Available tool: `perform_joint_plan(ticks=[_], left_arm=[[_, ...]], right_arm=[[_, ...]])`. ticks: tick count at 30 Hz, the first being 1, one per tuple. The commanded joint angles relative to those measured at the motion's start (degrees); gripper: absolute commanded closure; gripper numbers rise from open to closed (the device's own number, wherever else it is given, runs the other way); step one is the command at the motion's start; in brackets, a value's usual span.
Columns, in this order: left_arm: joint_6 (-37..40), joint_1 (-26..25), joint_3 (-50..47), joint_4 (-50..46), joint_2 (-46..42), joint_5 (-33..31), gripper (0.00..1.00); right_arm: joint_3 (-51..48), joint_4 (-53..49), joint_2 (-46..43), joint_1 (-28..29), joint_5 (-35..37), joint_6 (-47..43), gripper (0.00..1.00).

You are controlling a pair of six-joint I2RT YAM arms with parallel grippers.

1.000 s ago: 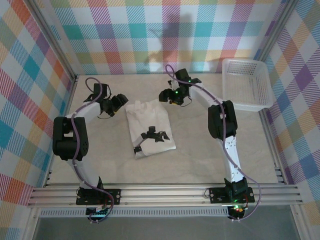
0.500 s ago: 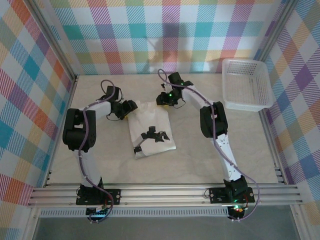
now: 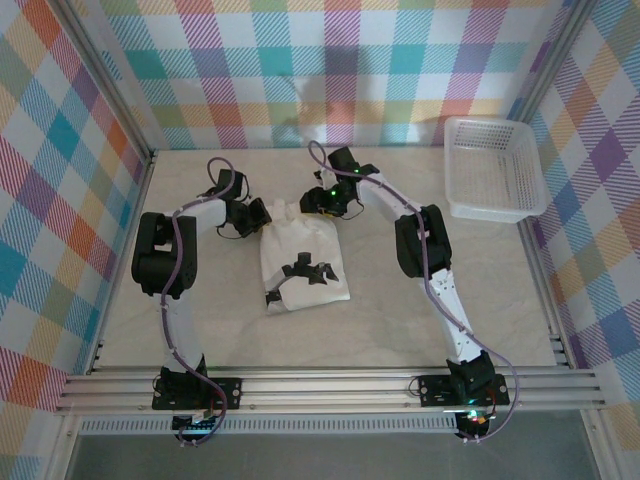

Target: Fold the inside-out t-shirt

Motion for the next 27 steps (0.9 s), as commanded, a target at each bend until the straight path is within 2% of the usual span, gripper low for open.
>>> perform_joint_plan(ticks=[1, 5, 9, 16, 23, 25, 27], left_arm=[[0.6, 0.0, 1.8, -3.5, 0.8, -0.4, 1.0], [0.5, 0.0, 2.7, -4.9, 1.5, 1.4, 1.0], [0.2, 0.0, 2.6, -4.7, 0.9, 1.6, 1.0], [0.4, 0.0, 2.7, -4.9, 0.8, 2.3, 1.0], [0.1, -0.1, 3.0, -5.0, 0.7, 2.1, 1.0], [0.0, -0.1, 2.9, -4.8, 0.6, 2.2, 1.0], [-0.3, -0.1, 3.1, -4.6, 0.8, 2.4, 1.0]], right_arm=[[-4.7, -1.8, -3.4, -1.6, 4.7, 6.1, 0.33], [-11.4, 1.8, -6.4, -1.9, 8.4, 7.3, 0.31], [-10.6, 1.0, -5.5, -1.8, 7.7, 6.7, 0.31], [-12.7, 0.1, -9.0, -1.7, 16.4, 1.9, 0.24], [-9.6, -4.2, -6.4, -0.8, 14.6, -1.6, 0.26], [-9.5, -3.9, -5.6, -0.1, 13.3, -1.8, 0.25], [-7.5, -4.5, -3.3, 0.2, 9.5, -1.2, 0.29]])
